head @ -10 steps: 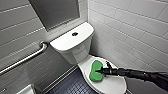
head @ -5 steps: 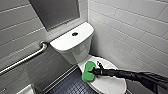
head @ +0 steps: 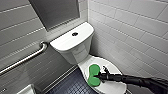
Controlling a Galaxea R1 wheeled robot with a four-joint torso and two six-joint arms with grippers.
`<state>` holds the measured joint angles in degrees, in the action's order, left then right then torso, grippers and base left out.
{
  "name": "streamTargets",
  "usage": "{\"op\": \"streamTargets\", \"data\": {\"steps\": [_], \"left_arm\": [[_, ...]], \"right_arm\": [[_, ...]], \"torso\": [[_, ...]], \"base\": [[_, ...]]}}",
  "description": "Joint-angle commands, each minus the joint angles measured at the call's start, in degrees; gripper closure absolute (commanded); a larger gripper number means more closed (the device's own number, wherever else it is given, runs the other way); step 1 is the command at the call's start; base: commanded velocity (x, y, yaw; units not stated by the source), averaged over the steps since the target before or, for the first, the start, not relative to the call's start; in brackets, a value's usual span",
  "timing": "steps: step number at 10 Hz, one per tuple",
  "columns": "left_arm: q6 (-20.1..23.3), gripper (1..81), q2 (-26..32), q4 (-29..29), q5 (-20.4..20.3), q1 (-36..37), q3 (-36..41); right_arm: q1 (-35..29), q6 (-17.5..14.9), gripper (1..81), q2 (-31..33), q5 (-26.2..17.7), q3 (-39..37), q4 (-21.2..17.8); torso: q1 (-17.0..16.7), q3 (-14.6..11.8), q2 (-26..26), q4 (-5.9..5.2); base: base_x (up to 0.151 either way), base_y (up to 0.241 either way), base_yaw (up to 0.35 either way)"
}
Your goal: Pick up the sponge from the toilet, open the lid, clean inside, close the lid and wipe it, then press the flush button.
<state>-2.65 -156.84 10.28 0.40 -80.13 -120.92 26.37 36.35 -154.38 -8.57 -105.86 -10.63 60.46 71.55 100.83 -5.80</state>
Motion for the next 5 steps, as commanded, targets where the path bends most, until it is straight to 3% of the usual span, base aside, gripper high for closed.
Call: {"op": "streamTargets", "data": {"steps": [1, 5], "left_arm": [[0.4, 1.0, 0.6, 0.3, 4.5, -0.5, 1.3], [0.4, 1.0, 1.0, 0.2, 4.5, -0.5, 1.4]], "right_arm": [[-5.4, 0.6, 81.1, 5.0, -2.9, 6.4, -0.3], [1.1, 0.6, 81.1, 11.6, -1.9, 10.4, -0.1]], "torso": [[0.0, 0.0, 0.0, 0.00], [0.0, 0.0, 0.0, 0.00]], "base": [[0.000, 0.000, 0.000], [0.000, 0.000, 0.000]]}}
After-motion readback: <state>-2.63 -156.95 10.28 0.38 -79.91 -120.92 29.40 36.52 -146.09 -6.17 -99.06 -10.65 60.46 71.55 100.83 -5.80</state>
